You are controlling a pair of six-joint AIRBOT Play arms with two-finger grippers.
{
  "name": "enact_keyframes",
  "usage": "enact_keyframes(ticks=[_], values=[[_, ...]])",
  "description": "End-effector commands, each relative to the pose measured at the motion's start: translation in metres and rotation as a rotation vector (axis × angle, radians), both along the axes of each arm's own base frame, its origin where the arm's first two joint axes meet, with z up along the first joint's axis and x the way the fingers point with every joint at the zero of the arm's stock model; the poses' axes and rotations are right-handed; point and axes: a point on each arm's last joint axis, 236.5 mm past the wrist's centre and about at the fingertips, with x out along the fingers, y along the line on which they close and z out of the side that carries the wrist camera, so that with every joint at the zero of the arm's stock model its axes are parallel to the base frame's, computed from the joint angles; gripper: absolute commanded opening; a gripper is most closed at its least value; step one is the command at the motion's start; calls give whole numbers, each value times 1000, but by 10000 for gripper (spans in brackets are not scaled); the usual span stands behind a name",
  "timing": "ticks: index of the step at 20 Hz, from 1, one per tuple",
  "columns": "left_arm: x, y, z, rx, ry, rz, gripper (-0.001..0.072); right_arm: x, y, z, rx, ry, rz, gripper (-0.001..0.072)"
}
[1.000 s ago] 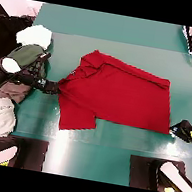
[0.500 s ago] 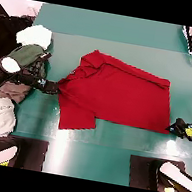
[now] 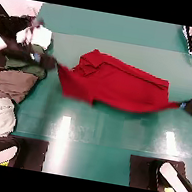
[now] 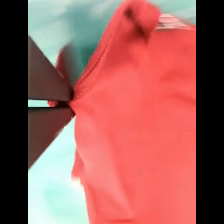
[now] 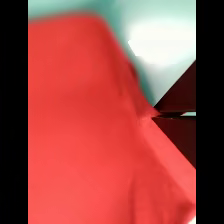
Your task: Fold the shirts.
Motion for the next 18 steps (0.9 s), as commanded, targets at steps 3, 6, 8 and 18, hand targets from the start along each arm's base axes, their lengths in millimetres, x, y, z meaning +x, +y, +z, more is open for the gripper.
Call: enact_keyframes(ticks=[3, 6, 8, 18], values=[[-28, 14, 287, 3, -690, 29, 24, 21, 54, 272, -201, -712, 47, 9], [-106, 22, 399, -39, -1010, 51, 24, -30, 61, 390, -424, -992, -43, 9], [-159, 32, 441, -85, -1163, 88, 24, -70, 62, 436, -580, -1083, -111, 9], [-181, 37, 416, -149, -1069, 124, 23, -82, 4, 388, -767, -691, -206, 8]])
